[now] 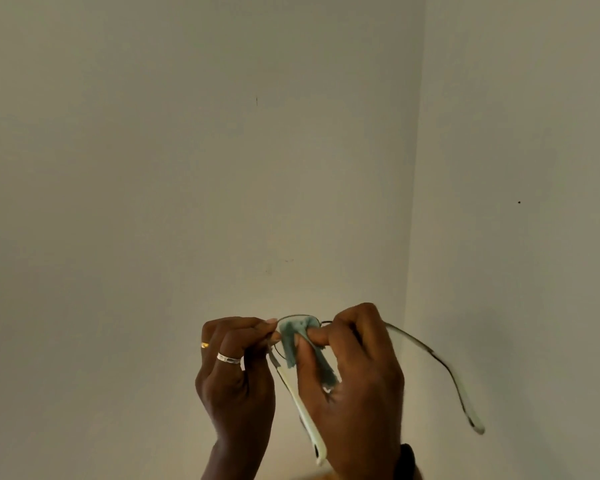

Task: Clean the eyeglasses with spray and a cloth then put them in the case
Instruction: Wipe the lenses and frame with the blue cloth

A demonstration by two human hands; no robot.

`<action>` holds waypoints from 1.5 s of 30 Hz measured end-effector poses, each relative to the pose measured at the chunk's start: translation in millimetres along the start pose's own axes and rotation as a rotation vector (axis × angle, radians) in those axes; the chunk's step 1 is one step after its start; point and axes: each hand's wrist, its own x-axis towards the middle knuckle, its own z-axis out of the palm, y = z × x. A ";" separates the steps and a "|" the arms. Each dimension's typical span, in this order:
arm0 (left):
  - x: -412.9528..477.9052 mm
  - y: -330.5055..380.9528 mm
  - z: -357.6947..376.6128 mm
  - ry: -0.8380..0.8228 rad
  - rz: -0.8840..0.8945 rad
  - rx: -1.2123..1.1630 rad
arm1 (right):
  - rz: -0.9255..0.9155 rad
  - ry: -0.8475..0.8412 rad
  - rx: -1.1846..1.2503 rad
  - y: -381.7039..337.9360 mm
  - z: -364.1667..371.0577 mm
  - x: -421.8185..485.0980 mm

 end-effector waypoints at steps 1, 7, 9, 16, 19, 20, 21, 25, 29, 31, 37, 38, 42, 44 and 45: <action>1.2 -1.3 -0.3 0.002 -0.002 0.024 | -0.012 -0.005 0.035 -0.8 -0.3 -3.4; 14.3 -6.6 -4.0 0.092 -0.074 0.026 | 0.050 0.074 0.144 15.3 -9.2 -29.7; 16.0 -2.1 -5.1 0.095 -0.093 0.022 | 0.066 0.137 0.092 24.8 -10.0 -28.8; 15.3 13.3 0.6 0.096 -0.068 0.022 | 0.079 0.234 0.008 38.7 1.7 -13.7; 11.3 10.3 -0.7 0.074 -0.066 0.022 | 0.074 0.241 0.012 37.3 5.6 -7.2; 10.9 8.1 -0.6 0.068 -0.070 0.010 | 0.071 0.229 0.020 34.7 5.3 -4.0; 10.8 6.1 -0.4 0.068 -0.073 0.000 | 0.065 0.206 0.032 32.1 4.6 -1.5; 12.1 0.8 -4.8 0.068 -0.075 0.020 | 0.039 0.068 0.045 26.9 -1.3 -5.1; 10.3 -1.0 -10.6 0.067 -0.096 0.025 | 0.075 0.016 -0.051 30.5 -3.4 -15.9; 8.8 -1.6 -11.9 0.068 -0.105 0.020 | 0.081 0.053 -0.068 34.1 -2.9 -15.4; 7.6 2.7 -7.8 0.095 -0.131 -0.028 | 0.062 0.164 -0.075 34.3 -1.8 -4.4; 8.2 3.2 -6.8 0.098 -0.131 -0.032 | 0.063 0.160 -0.060 33.8 -0.9 -3.2; 14.0 7.1 -6.2 0.100 -0.104 -0.020 | -0.005 0.076 0.029 27.7 -2.8 -2.1; 15.8 8.4 -8.9 0.105 -0.089 -0.010 | -0.016 -0.008 0.039 27.4 -5.9 -7.9; 15.6 7.2 -10.9 0.106 -0.090 -0.013 | -0.006 -0.043 0.024 29.0 -7.1 -11.9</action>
